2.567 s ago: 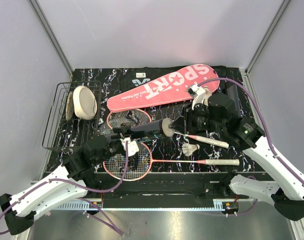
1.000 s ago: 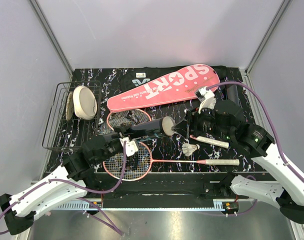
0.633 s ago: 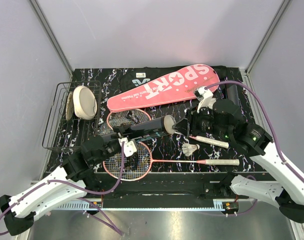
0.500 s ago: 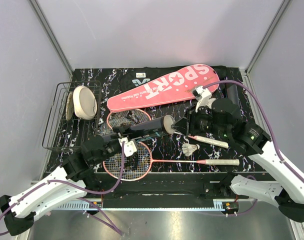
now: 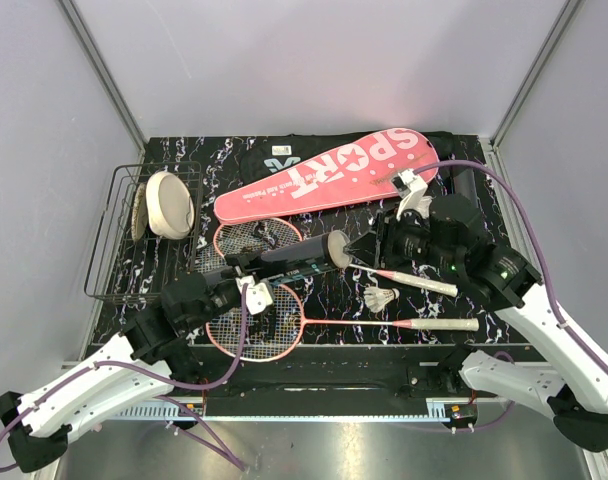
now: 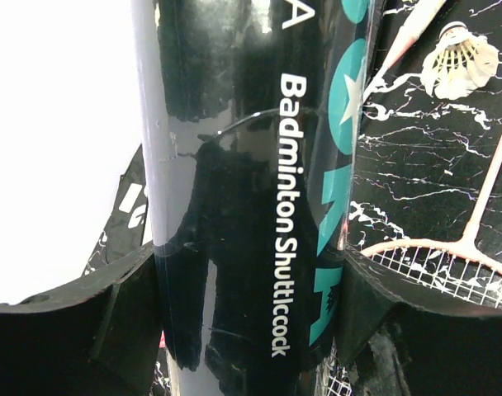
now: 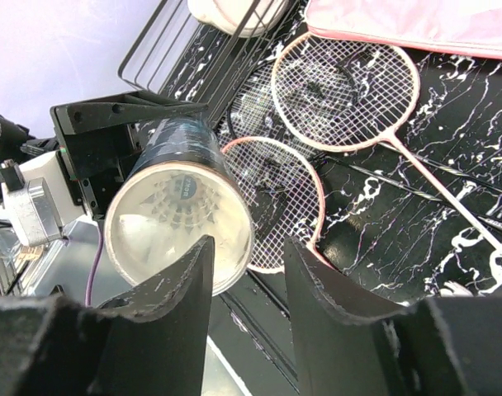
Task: Pack up the badminton gear
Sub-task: Close the lid on the shuttle tube.
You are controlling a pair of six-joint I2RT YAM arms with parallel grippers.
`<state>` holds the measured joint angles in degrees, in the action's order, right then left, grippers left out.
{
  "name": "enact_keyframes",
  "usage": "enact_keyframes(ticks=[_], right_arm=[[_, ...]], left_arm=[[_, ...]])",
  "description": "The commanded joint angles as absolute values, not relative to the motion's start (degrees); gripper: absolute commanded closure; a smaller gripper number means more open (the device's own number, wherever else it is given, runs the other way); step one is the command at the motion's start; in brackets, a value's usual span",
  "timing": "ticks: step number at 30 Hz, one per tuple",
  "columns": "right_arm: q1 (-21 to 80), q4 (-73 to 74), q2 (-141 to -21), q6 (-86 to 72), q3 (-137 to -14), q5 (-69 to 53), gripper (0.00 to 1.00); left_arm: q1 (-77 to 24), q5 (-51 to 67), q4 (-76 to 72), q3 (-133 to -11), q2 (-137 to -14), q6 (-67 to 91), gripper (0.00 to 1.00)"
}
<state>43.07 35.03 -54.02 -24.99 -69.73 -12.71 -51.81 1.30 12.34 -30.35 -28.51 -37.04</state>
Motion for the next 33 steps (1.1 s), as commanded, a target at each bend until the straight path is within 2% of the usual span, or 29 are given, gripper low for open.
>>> enact_keyframes(ticks=[1,16,22,28,33], right_arm=[[41.2,35.3,-52.7,-24.9,-72.7,-14.1,0.54],[39.9,41.5,-53.0,-20.6,-79.0,-10.0,0.47],[40.0,36.6,-56.4,-23.7,-72.1,-15.9,0.56],[40.6,29.1,-55.1,-27.9,-67.1,-18.2,0.57],[38.5,32.8,-52.8,-25.1,-72.8,-13.4,0.5]], left_arm=[[-52.4,3.9,3.5,-32.2,-28.2,-37.7,1.0],[-52.4,2.7,4.1,-32.5,-29.3,-37.7,1.0],[-52.4,3.2,3.6,-32.3,-28.6,-37.5,1.0],[-52.4,3.2,3.3,-32.3,-28.7,-37.3,1.0],[-52.5,3.2,3.3,-32.3,-29.1,-37.4,1.0]])
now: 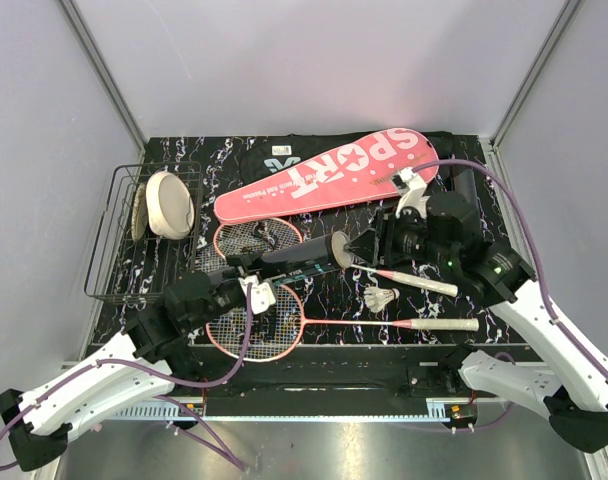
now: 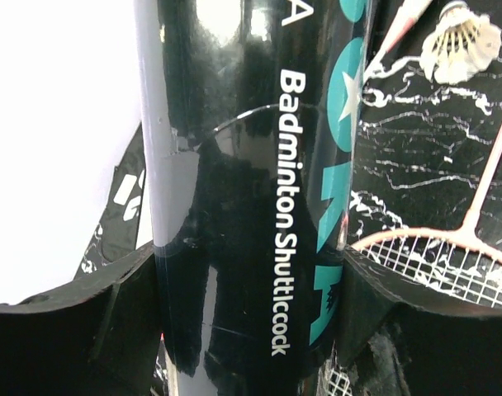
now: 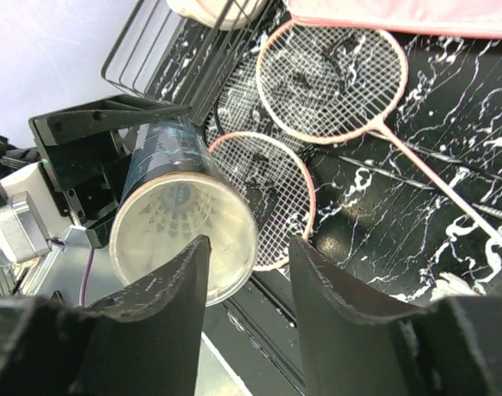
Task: Pack up the badminton gear
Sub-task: Close the lid on the shuttle tube.
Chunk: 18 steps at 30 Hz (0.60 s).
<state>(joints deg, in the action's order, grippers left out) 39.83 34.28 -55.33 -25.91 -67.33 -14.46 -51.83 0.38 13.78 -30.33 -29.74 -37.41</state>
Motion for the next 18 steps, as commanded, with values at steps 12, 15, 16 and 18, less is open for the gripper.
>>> enact_keyframes(ticks=[12,15,16,18], right_arm=[[34.0,40.1,-53.3,-21.6,-78.9,-16.1,0.51],[34.1,34.3,-53.2,-25.7,-71.9,-21.5,0.55],[34.3,32.5,-53.2,-28.2,-70.1,-22.7,0.57],[37.3,27.1,-53.3,-30.7,-65.3,-23.6,0.58]], left_arm=[[-52.5,2.9,3.6,-32.3,-28.6,-37.4,1.0],[-52.4,2.8,3.5,-32.3,-28.5,-37.4,1.0],[-52.4,2.9,3.4,-32.3,-28.3,-37.1,1.0],[-52.5,3.1,2.8,-32.1,-28.4,-36.9,1.0]])
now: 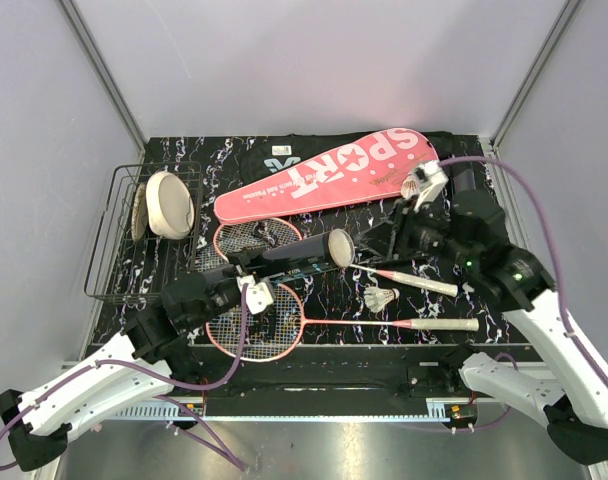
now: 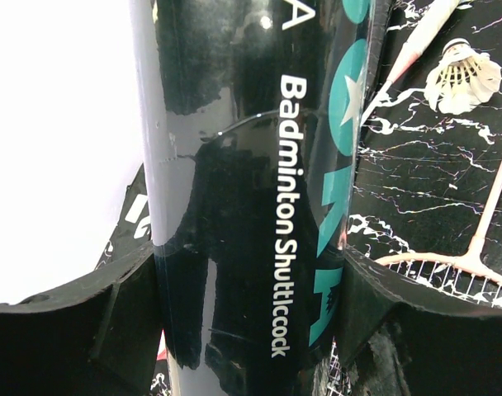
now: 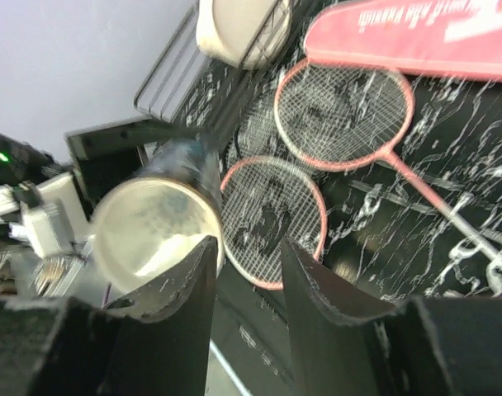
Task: Pack up the badminton gear
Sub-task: Close the lid on the shuttle tube.
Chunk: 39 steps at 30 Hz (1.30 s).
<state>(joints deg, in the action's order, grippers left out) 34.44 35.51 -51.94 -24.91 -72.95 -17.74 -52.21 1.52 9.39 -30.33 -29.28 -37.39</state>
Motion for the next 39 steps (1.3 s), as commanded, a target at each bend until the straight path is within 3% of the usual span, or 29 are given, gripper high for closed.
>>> enact_keyframes(ticks=[1,5,7,10,14,22,26,30,35,39], right_arm=[[39.3,25.4,-53.4,-32.8,-64.2,-22.6,0.58],[44.6,23.7,-54.4,-33.1,-63.2,-18.0,0.57],[42.5,27.1,-51.4,-29.9,-65.4,-13.0,0.55],[35.4,32.0,-50.5,-27.5,-70.0,-16.7,0.5],[33.8,35.5,-49.5,-25.8,-71.6,-16.2,0.44],[33.7,34.1,-50.4,-27.2,-71.5,-21.9,0.54],[34.9,24.7,-53.0,-31.9,-62.1,-27.3,0.57],[39.5,23.2,-53.3,-33.3,-59.6,-22.2,0.57],[36.1,32.0,-50.3,-28.7,-65.2,-15.4,0.45],[25.7,34.9,-48.3,-26.6,-68.1,-23.0,0.4]], left_arm=[[-52.4,3.2,2.6,-32.1,-28.7,-36.8,1.0],[-52.5,3.0,2.5,-32.5,-29.7,-36.8,1.0],[-52.4,3.0,2.5,-32.4,-29.7,-36.5,1.0],[-52.4,3.1,2.3,-32.2,-29.3,-36.5,1.0],[-52.4,2.5,2.6,-32.2,-28.6,-36.7,1.0],[-52.4,3.0,2.7,-32.3,-28.9,-36.7,1.0],[-52.4,3.8,1.7,-32.5,-29.6,-36.0,1.0],[-52.4,4.7,1.1,-32.9,-30.8,-35.0,1.0],[-52.5,5.1,0.3,-32.6,-31.4,-34.3,1.0],[-52.4,4.9,0.2,-32.5,-31.0,-34.2,1.0]])
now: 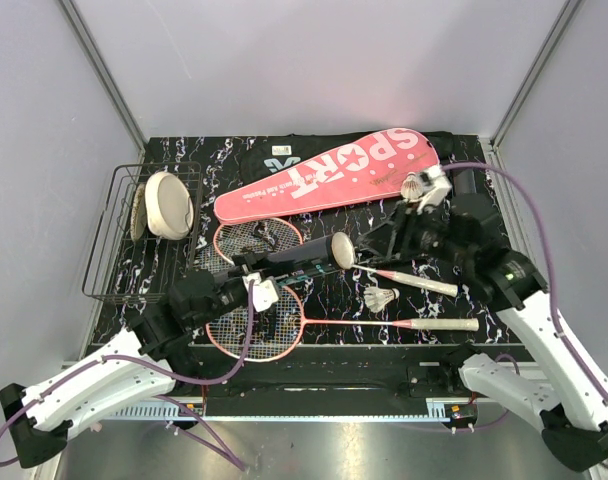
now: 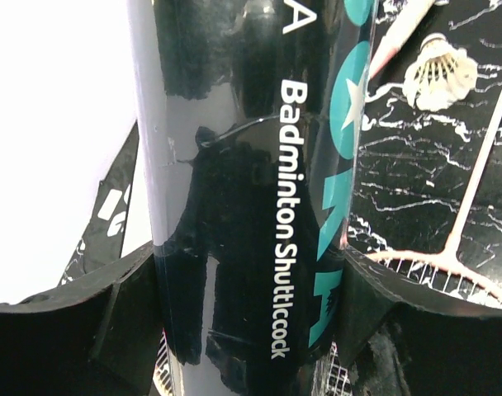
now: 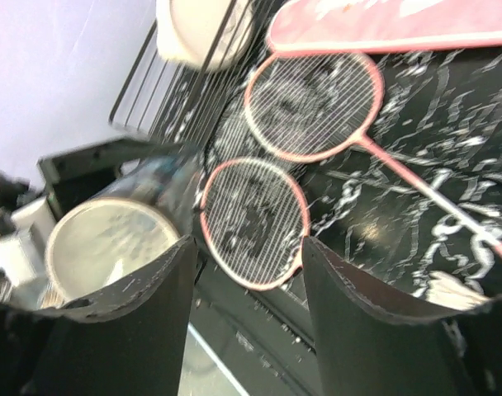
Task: Pack up the badminton gear
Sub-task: Close the lid on the shuttle tube, then place the shuttle tube at the center of the board.
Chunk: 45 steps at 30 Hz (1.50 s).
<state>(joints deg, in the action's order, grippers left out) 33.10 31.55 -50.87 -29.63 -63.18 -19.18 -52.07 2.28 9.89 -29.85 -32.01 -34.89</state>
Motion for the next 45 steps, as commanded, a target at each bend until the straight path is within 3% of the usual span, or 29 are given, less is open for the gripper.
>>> enact_keyframes(ticks=[1,8,10,15,21,25,31,35,42,45], right_arm=[[23.7,35.0,-48.3,-26.7,-68.7,-24.9,0.4],[23.6,35.6,-47.0,-26.7,-70.2,-25.6,0.39],[23.6,37.2,-47.0,-25.8,-70.8,-22.7,0.37],[23.6,40.7,-48.3,-25.4,-69.5,-9.2,0.25],[23.5,37.4,-49.8,-23.4,-64.7,-11.6,0.25],[23.6,36.2,-50.7,-21.1,-62.8,-14.1,0.25],[23.5,33.6,-54.6,-20.8,-62.2,-15.7,0.25],[23.4,32.0,-56.3,-22.2,-61.9,-16.2,0.25],[23.4,31.3,-59.4,-24.0,-62.2,-15.7,0.25],[23.5,31.5,-61.3,-24.4,-63.1,-14.9,0.25]], left_arm=[[-52.4,4.8,0.2,-32.4,-30.9,-34.3,1.0],[-52.4,3.7,0.0,-32.7,-30.5,-33.5,1.0],[-52.4,-2.6,-4.3,-36.0,-32.2,-27.4,1.0],[-51.4,-25.7,12.5,-63.4,-56.0,-7.4,1.0],[-45.4,-24.0,21.8,-88.6,-79.3,-0.5,1.0],[-31.6,-19.2,35.1,-114.0,-95.2,12.9,1.0],[-19.4,-20.4,18.7,-109.5,-101.2,40.0,1.0],[-16.8,-33.2,19.5,-114.9,-110.7,53.1,1.0],[-11.2,-38.1,24.3,-124.4,-125.5,83.2,1.0],[-10.0,-40.9,19.7,-126.5,-130.2,85.6,1.0]])
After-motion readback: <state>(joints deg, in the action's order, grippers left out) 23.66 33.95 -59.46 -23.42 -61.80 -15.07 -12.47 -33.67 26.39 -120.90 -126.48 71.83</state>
